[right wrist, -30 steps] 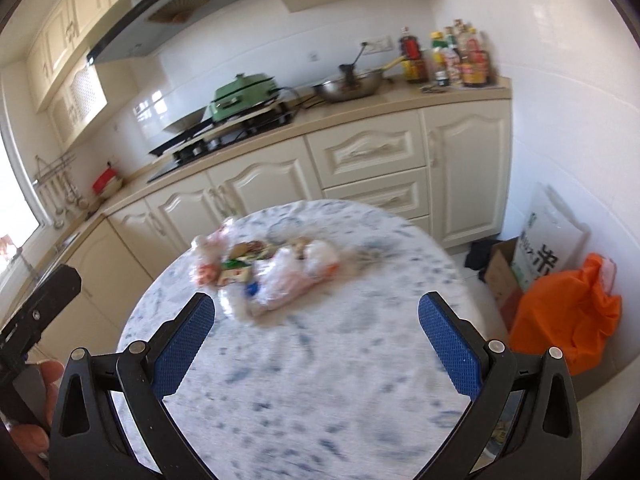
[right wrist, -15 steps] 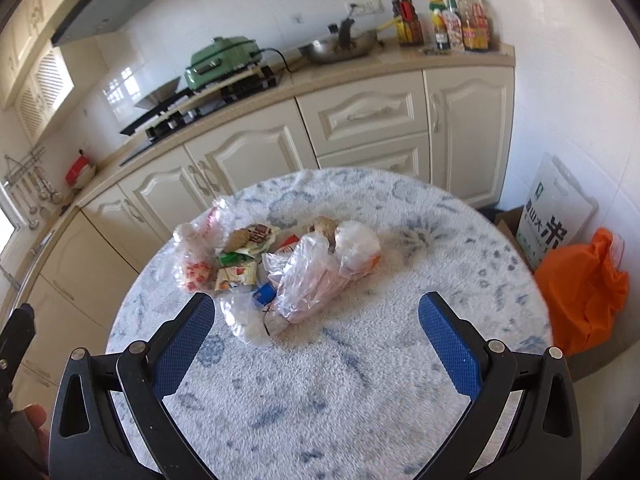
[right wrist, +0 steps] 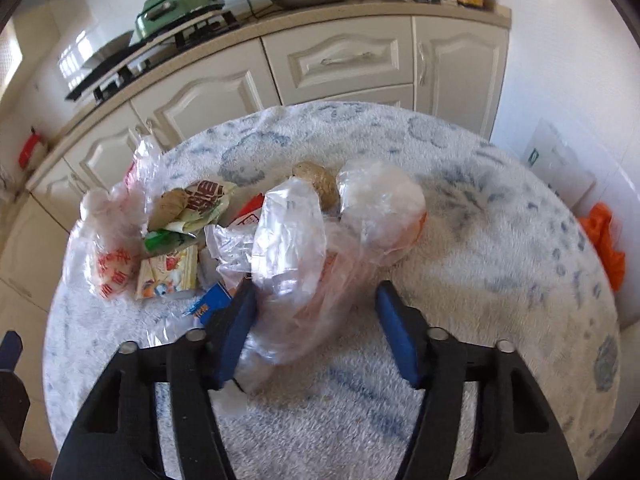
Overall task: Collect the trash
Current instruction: 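Grasp the blue-brown snack bar with left tool while right tool grasps clear plastic bag, then lift the snack bar and clear bag off the table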
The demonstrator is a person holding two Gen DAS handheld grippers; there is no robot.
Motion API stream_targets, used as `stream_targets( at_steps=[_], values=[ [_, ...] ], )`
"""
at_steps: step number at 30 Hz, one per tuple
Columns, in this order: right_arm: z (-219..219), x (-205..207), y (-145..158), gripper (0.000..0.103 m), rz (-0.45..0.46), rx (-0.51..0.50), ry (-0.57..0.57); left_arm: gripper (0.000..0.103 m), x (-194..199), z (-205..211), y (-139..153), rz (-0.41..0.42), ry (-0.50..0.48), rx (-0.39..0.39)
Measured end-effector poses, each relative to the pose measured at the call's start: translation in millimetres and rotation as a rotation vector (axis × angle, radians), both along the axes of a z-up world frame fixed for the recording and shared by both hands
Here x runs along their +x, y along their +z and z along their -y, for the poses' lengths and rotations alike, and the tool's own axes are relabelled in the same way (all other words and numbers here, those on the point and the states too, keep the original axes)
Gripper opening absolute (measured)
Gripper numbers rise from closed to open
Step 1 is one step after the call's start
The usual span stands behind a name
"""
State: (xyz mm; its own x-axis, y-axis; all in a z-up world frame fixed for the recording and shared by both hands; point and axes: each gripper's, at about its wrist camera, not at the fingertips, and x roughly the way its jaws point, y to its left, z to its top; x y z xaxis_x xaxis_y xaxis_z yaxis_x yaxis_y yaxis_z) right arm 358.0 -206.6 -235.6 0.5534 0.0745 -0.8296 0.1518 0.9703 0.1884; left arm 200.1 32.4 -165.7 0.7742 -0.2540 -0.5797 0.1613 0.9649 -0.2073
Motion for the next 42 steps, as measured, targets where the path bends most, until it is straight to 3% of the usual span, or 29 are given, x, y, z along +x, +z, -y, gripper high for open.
stream_targets(
  at_steps=[2, 7, 10, 14, 23, 24, 26, 29, 31, 33, 35, 37, 42],
  values=[
    [3, -3, 4, 0.04, -0.005, -0.047, 0.016, 0.102, 8, 1, -2, -0.006, -0.013, -0.005],
    [2, 1, -3, 0.042, -0.017, -0.157, 0.048, 0.102, 29, 12, -12, -0.021, -0.036, 0.01],
    [-1, 10, -5, 0.037, 0.008, -0.183, 0.086, 0.102, 41, 19, -14, -0.029, -0.052, 0.018],
    [12, 2, -6, 0.029, 0.035, -0.139, 0.135, 0.102, 57, 35, -19, -0.04, -0.094, 0.058],
    [52, -15, -5, 0.028, 0.051, -0.082, 0.13, 0.096, 114, 91, -42, -0.147, -0.207, 0.209],
    [57, -14, -5, 0.028, 0.054, -0.066, 0.131, 0.094, 121, 99, -45, -0.163, -0.221, 0.223],
    [63, -13, -7, 0.028, 0.06, -0.052, 0.133, 0.082, 135, 112, -51, -0.199, -0.247, 0.241],
    [71, -13, -7, 0.028, 0.068, -0.005, 0.134, 0.082, 152, 131, -53, -0.21, -0.266, 0.294],
    [75, -14, -8, 0.028, 0.072, 0.019, 0.135, 0.081, 162, 140, -52, -0.211, -0.282, 0.287],
    [78, -14, -8, 0.028, 0.076, 0.04, 0.135, 0.071, 169, 144, -53, -0.204, -0.283, 0.281],
    [79, -14, -8, 0.028, 0.078, 0.053, 0.138, 0.036, 173, 145, -50, -0.2, -0.29, 0.264],
    [80, -16, -7, 0.028, 0.078, 0.056, 0.144, 0.021, 170, 142, -50, -0.211, -0.299, 0.247],
    [79, -30, -6, 0.028, 0.072, 0.064, 0.172, 0.015, 138, 134, -52, -0.22, -0.322, 0.233]
  ],
)
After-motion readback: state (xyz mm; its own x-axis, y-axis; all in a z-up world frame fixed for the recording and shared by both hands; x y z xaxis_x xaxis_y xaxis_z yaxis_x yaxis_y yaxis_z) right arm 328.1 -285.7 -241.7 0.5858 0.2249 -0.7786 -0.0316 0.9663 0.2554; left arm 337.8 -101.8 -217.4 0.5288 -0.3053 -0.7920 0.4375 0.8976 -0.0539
